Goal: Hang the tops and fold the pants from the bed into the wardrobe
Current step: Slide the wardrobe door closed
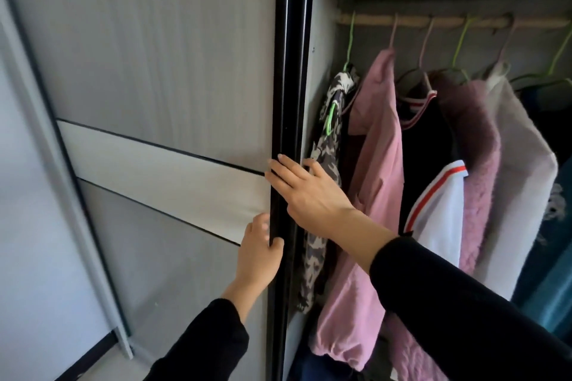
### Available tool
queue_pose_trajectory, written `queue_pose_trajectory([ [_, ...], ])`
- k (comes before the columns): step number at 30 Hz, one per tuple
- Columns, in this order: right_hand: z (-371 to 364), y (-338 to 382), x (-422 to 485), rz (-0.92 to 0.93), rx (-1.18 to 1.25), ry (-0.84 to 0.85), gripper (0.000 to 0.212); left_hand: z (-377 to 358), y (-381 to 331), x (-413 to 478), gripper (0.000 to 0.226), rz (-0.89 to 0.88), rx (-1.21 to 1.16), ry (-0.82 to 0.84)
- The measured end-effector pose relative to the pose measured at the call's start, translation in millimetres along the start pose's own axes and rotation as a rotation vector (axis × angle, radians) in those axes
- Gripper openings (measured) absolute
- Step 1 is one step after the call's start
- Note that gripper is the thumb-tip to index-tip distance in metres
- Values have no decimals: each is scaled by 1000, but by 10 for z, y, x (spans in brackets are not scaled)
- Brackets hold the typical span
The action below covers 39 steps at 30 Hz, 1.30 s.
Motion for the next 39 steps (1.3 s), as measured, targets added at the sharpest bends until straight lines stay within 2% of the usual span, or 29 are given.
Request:
queue_pose_trajectory([
  [5, -68, -97, 247, 139, -266, 113, 61, -10, 62, 1, 49, 35, -88, -20],
  [11, -89, -154, 284, 230, -406, 21, 55, 17, 111, 66, 46, 87, -196, 32],
  [17, -125, -97, 373, 246, -261, -144, 34, 64, 71, 76, 47, 85, -214, 118],
  [25, -12, -242, 166, 347, -198, -370, 9, -50, -139, -76, 46, 71, -173, 252],
  [29, 93, -437, -149, 346, -138, -430, 8, -211, -367, -217, 43, -29, -99, 325],
  [34, 221, -771, -627, 319, -50, -416, 7, -495, -753, -437, 45, -209, 10, 347],
  [36, 287, -900, -837, 296, -38, -396, 6, -625, -942, -511, 44, -351, 141, 279],
  [38, 362, -1027, -1049, 274, -43, -380, 7, -707, -1171, -589, 49, -484, 235, 102],
  [39, 400, -1093, -1158, 263, -49, -371, 8, -750, -1274, -616, 58, -524, 268, 17],
])
Point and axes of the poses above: each hand's wrist, its own x-axis towards the middle knuckle, its own z-axis out of the back of the hand, y = z × x, the point moved 5 cm from there along x, towards the middle knuckle, and after that the axes turned 4 degrees about -z, right-handed, at the moved point
